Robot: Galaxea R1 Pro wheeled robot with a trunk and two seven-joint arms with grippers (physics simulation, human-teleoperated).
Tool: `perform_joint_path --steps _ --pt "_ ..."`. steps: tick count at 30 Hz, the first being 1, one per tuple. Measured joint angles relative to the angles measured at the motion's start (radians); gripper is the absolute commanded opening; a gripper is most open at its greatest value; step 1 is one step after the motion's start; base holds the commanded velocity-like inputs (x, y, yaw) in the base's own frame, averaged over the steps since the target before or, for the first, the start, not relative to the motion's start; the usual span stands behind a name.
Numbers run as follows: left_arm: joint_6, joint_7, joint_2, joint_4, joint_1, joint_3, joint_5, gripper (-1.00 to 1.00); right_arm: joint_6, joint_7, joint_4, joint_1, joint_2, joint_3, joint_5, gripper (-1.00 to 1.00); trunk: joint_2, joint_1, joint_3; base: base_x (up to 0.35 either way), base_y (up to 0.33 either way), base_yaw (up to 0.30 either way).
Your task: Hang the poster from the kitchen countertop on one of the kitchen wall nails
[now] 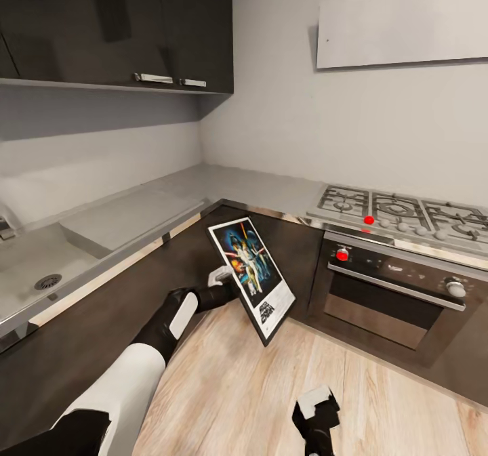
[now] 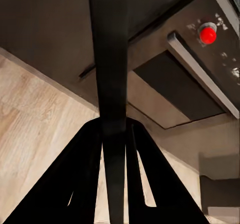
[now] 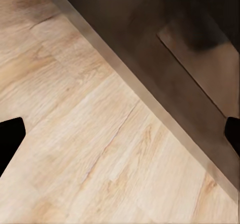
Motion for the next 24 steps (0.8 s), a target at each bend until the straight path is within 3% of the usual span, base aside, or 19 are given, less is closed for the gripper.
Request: perform_joint_path --steps 7,12,14,15,19,24 --pt "0.001 0.037 0.000 0.008 0.000 -0.003 0.012 -1.00 0.085 0.006 0.001 -0.047 0.019 0.001 -0.002 1.00 0.000 0.000 0.000 0.000 0.000 0.000" --pt "0.001 0.041 0.000 0.010 0.000 -0.006 0.014 -1.00 0.099 0.008 0.002 -0.073 0.025 0.005 -0.004 1.00 0.000 0.000 0.000 0.000 0.000 0.000" --pt "0.001 0.042 0.000 0.015 0.000 -0.008 0.014 -1.00 0.103 0.008 0.001 -0.079 0.031 0.027 -0.004 1.00 0.000 0.000 0.000 0.000 0.000 0.000" --pt "0.001 0.047 0.000 0.030 0.000 -0.012 0.012 -1.00 0.108 0.007 -0.002 -0.086 0.037 0.064 -0.004 1.00 0.000 0.000 0.000 0.000 0.000 0.000" --pt "0.001 0.084 0.000 0.034 0.000 -0.014 0.018 -1.00 0.109 0.005 -0.011 -0.101 0.037 0.092 -0.005 1.00 0.000 0.000 0.000 0.000 0.000 0.000" --pt "0.001 0.125 0.000 0.042 0.000 -0.021 0.085 -1.00 0.110 0.005 -0.027 -0.109 0.037 0.149 -0.007 1.00 0.000 0.000 0.000 0.000 0.000 0.000"
